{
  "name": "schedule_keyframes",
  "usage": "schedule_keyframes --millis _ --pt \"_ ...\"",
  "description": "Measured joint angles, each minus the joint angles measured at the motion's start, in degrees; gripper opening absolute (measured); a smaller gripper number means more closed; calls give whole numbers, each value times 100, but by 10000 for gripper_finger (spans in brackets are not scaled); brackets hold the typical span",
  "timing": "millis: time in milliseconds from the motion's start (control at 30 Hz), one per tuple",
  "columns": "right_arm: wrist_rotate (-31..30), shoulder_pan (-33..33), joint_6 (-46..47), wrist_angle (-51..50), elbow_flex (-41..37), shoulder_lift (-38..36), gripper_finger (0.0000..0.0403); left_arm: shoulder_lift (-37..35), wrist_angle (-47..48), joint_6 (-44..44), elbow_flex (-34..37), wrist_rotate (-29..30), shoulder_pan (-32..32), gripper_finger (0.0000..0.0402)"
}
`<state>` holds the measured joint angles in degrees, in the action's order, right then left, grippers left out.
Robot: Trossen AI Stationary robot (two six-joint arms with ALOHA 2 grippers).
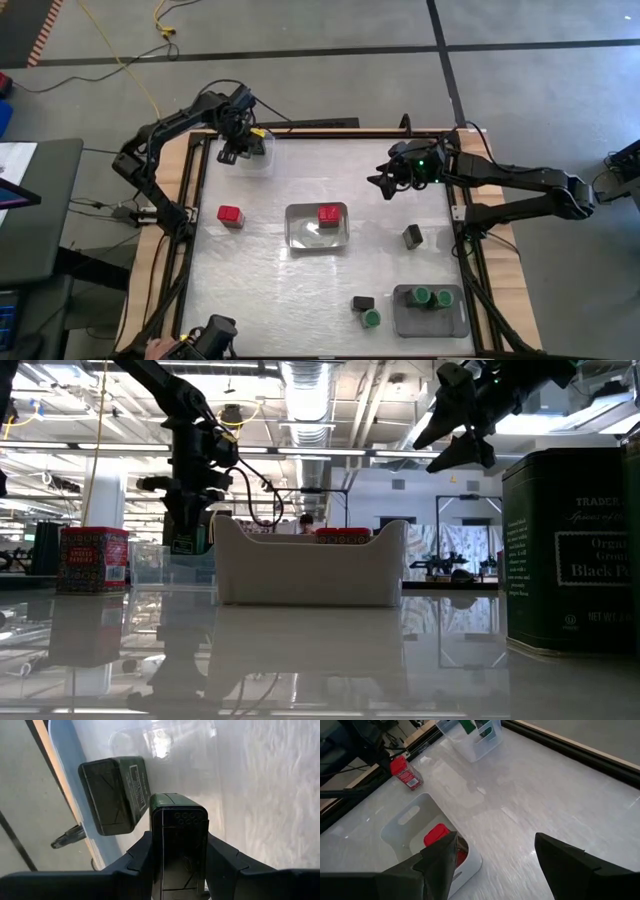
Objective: Sort spices by type
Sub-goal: Put the bottom left black seasoning can into the transparent bin
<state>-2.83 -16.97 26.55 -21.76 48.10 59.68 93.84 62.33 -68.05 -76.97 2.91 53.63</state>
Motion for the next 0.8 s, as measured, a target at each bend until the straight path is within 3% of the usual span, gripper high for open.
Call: schedule_keyframes --millis 133,467,800 --pt "0 0 0 0 0 0 292 0 -39 254 66 -477 25 123" --pt "0 11 42 74 0 157 292 2 -425 713 527 -619 19 123" --pt "0 9 39 109 2 155 292 2 -691 1182 540 -705 -54 123"
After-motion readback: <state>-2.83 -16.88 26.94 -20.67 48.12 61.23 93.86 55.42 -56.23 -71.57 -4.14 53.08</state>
